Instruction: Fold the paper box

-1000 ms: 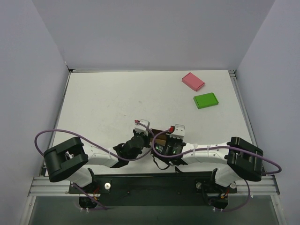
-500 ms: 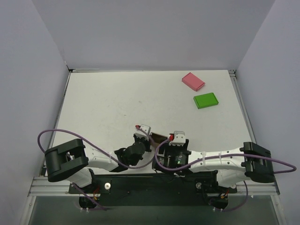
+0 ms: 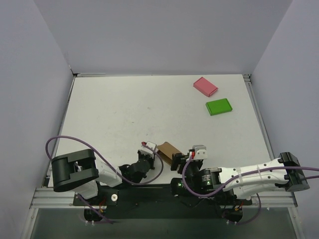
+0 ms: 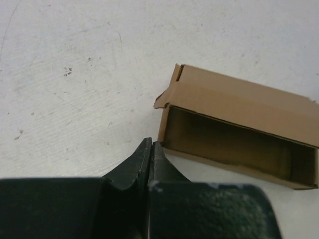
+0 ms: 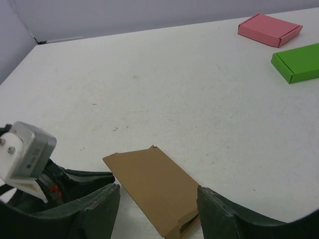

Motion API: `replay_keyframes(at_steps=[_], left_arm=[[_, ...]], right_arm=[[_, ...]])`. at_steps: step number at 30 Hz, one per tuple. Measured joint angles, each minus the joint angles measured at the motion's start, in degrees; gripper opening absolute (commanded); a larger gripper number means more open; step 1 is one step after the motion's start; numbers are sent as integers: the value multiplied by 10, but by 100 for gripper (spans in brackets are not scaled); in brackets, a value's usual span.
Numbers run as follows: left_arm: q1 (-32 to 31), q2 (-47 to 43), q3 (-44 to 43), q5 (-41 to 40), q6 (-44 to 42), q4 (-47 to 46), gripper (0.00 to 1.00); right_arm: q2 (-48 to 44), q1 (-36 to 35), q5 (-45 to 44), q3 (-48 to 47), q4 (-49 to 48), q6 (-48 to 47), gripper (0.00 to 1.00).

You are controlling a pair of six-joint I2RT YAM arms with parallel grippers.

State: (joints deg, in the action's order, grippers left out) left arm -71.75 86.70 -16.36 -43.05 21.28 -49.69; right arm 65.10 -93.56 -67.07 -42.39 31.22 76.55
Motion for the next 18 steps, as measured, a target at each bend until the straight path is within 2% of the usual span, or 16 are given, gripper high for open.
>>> replay_keyframes(at_steps=[5,10,14,18], left_arm=[[-3,6,24,2,-11,-18,0],[-7,-2,37,12,-16,-41,1],[-7,-48,58,21,-14,-29,25],[-7,-140,65,35,-4,21,52]], right_arm=[[-8,31,8,-22,1,-3,59],[14,88,66,-19,-39,-40,54],[16,136,127,7,-120,-94,52],[29,177,181,17,-181,-139,46]])
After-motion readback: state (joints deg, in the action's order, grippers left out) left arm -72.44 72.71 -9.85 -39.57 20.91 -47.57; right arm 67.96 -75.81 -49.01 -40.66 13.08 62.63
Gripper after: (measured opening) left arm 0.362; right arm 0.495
